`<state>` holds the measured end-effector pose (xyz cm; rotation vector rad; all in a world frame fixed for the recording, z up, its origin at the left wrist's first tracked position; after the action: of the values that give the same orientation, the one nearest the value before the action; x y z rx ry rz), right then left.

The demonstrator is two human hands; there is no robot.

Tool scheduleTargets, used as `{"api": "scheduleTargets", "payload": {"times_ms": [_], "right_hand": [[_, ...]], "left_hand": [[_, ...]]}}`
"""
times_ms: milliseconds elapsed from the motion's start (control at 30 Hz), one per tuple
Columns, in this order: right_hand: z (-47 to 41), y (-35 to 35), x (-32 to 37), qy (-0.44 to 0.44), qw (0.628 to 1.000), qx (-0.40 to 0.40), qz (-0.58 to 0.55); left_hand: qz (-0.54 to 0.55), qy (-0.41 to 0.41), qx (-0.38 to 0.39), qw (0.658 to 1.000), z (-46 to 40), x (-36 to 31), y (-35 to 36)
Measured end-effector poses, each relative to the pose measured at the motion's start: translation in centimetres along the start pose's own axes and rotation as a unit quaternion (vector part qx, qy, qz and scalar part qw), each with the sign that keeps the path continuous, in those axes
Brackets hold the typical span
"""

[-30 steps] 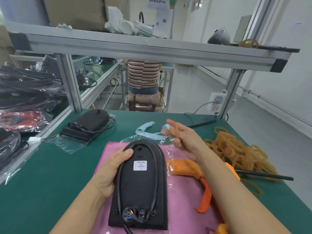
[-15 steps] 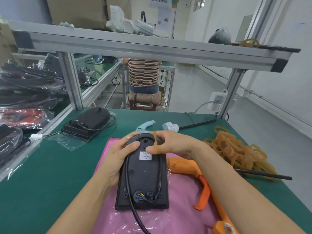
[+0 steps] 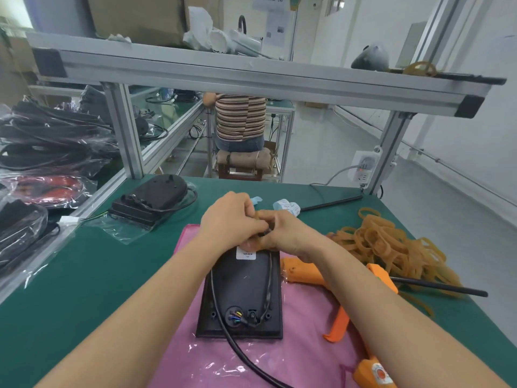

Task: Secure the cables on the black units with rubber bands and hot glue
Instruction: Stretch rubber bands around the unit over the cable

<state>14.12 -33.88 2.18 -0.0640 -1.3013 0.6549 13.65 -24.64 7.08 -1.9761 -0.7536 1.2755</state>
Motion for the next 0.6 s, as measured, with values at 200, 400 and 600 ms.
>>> {"api": "scheduleTargets", "payload": {"times_ms": [200,400,600], "right_hand": [[0.7,-0.8,-0.2,-0.007,0.999,-0.040,0.023],[2.0,-1.0,1.2,-0.065,0.997,-0.040,0.001],[2.1,-2.1,0.5,-0.085,0.992,-0.086,-0.039]], "left_hand": [[-0.093,0.018,0.019,0.995,-1.9,-1.5,-0.6],[-0.121,0.048,-0.026,0.991,-2.7,0.0,-3.0],[0.216,-0.102,-0.102,0.966,1.6,9.2,-3.0]]}}
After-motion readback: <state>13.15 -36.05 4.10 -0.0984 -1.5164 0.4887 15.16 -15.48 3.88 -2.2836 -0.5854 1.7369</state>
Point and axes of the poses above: each hand's wrist, its own z-axis away from the middle knuckle, its own y-axis out of the palm, x = y × z, the point moved 10 cm from there along -z, towards the middle knuckle, and after that the axes turned 14 degrees about y, right-handed, at the moved point
